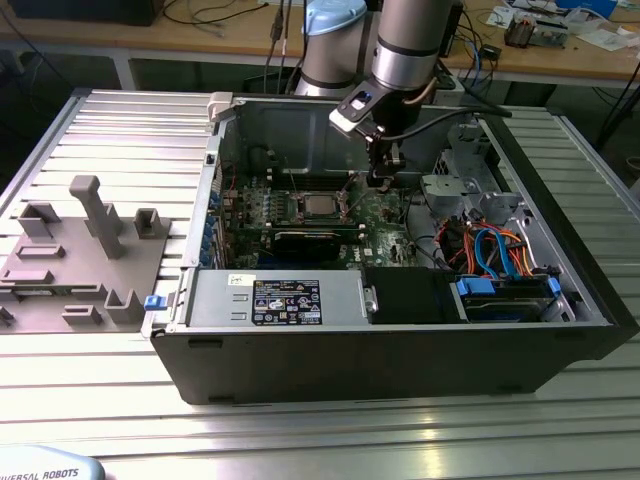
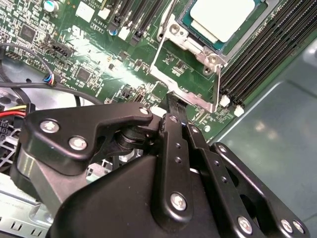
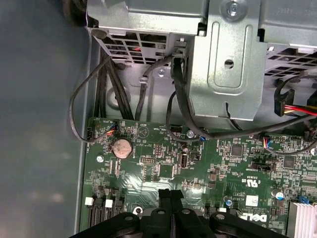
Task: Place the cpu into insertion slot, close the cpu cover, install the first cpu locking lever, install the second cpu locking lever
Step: 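Close the cpu cover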
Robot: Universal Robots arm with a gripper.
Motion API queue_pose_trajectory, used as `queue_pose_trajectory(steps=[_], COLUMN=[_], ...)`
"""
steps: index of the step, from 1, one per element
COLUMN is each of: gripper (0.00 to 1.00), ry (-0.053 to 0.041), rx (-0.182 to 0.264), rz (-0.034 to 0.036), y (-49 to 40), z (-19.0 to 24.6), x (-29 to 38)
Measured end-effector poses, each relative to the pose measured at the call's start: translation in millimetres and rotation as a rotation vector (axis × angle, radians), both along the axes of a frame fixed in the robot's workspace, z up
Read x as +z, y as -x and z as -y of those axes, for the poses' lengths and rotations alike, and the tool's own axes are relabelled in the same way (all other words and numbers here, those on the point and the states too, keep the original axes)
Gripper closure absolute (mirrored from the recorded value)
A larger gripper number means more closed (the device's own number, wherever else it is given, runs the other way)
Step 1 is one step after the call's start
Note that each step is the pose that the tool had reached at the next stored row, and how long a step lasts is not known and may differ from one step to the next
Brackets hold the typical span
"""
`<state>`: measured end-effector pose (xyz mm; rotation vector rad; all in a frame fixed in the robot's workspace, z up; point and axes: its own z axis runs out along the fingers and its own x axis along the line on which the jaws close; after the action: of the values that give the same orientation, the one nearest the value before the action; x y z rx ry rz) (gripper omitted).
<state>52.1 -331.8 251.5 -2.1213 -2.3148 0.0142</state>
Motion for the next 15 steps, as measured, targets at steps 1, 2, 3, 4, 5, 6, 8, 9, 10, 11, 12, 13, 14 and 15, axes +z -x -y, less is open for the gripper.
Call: queue_pose_trajectory(steps=[1,2,3,4,5,6,8,9,10,11,12,13,14,15], gripper=[0.89,0.89,0.89,0.89,0.89,0.89,0.89,0.89,0.89,0.89,0.89,0.89,0.89,0.89], ry=[0.0000,0.0000,0.0000,-0.0001,-0.0001,0.0000,-0.0001,-0.0003,-0.0005,-0.0007,-0.0008,-0.0008,-0.0009,-0.0011], rx=[0.000,0.000,0.000,0.000,0.000,0.000,0.000,0.000,0.000,0.000,0.000,0.000,0.000,0.000], rz=[0.0000,0.0001,0.0001,0.0000,0.0000,0.0000,0.0000,0.0000,0.0000,0.0001,0.0000,0.0000,0.0000,0.0000], y=[0.6,1.6,2.5,3.1,3.5,3.9,4.4,4.7,5.0,5.2,5.2,5.3,5.6,5.8], z=[0.0,0.0,0.0,0.0,0.0,0.0,0.0,0.0,0.0,0.0,0.0,0.0,0.0,0.0], x=[0.0,0.0,-0.1,-0.1,-0.1,-0.2,-0.2,-0.2,-0.3,-0.3,-0.4,-0.4,-0.4,-0.5])
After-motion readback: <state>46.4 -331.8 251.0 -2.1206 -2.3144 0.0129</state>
